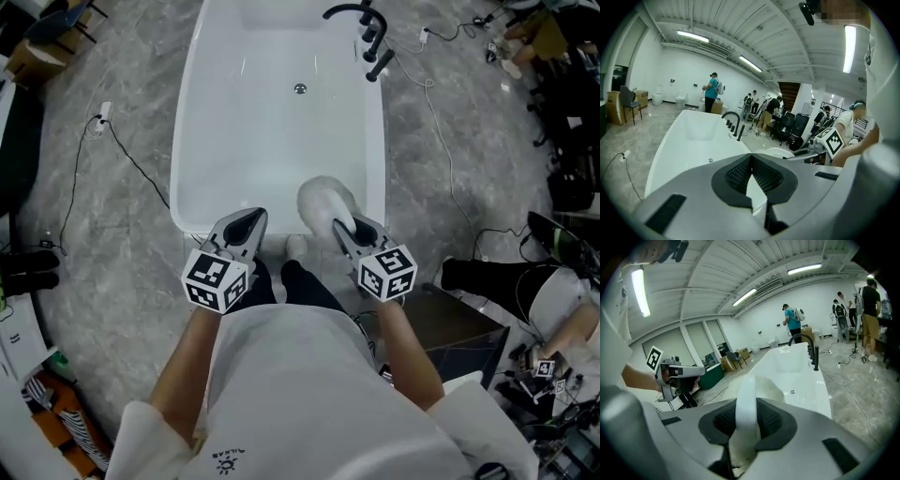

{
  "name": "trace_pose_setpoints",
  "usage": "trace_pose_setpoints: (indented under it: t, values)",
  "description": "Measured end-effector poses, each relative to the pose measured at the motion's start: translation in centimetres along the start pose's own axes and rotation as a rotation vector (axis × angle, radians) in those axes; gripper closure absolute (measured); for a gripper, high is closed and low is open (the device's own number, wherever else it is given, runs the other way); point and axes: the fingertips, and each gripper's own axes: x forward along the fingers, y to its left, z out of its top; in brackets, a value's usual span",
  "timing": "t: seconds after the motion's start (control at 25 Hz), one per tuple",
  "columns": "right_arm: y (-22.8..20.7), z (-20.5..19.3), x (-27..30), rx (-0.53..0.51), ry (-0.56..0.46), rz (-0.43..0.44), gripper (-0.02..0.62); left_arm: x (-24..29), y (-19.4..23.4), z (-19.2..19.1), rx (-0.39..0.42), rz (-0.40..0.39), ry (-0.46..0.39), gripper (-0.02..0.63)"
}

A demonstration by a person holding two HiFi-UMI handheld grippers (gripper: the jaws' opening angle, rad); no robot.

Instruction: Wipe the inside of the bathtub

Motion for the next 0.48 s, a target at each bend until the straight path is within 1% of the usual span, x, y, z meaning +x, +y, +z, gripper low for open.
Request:
trace_pose_setpoints:
  t: [0.24,0.48]
  values:
    - [-4.4,-3.3,1.9,-0.007,0.105,-0.071,0.497,2.4,1.4,-1.8,0.01,-0.051,0.047,0.594]
    - [-9.4,-6.6,3.5,-0.021,0.223,-0.111,0.497,5.7,2.2,-4.8,-0.021,-0.086,0.098,0.594]
